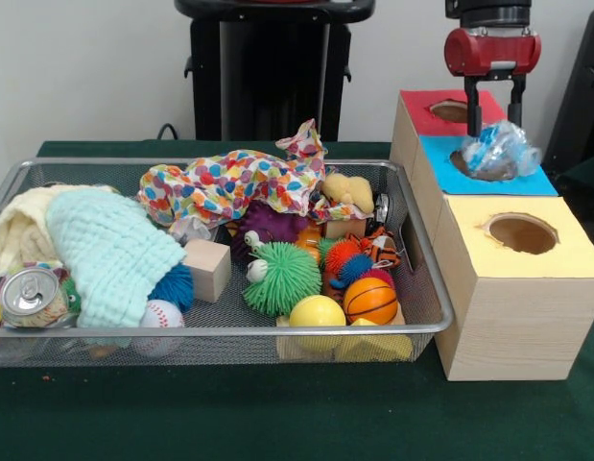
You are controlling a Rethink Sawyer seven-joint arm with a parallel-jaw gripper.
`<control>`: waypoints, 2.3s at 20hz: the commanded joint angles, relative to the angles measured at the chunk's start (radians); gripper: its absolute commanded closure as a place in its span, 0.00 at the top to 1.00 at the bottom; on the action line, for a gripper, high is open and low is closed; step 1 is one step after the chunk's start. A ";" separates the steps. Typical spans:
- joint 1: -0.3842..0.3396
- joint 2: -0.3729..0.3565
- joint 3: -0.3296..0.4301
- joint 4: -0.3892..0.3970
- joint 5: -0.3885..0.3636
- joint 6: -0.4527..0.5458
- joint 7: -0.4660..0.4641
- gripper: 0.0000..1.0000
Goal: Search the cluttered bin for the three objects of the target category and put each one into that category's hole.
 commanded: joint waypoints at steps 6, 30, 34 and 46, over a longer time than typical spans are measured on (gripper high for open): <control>0.007 0.036 -0.009 -0.082 0.045 0.040 0.168 1.00; -0.121 -0.071 0.114 -0.006 0.016 0.142 0.172 0.00; -0.140 -0.073 0.136 0.000 0.025 0.145 0.187 0.00; -0.139 -0.054 0.121 -0.007 0.009 0.114 0.174 0.00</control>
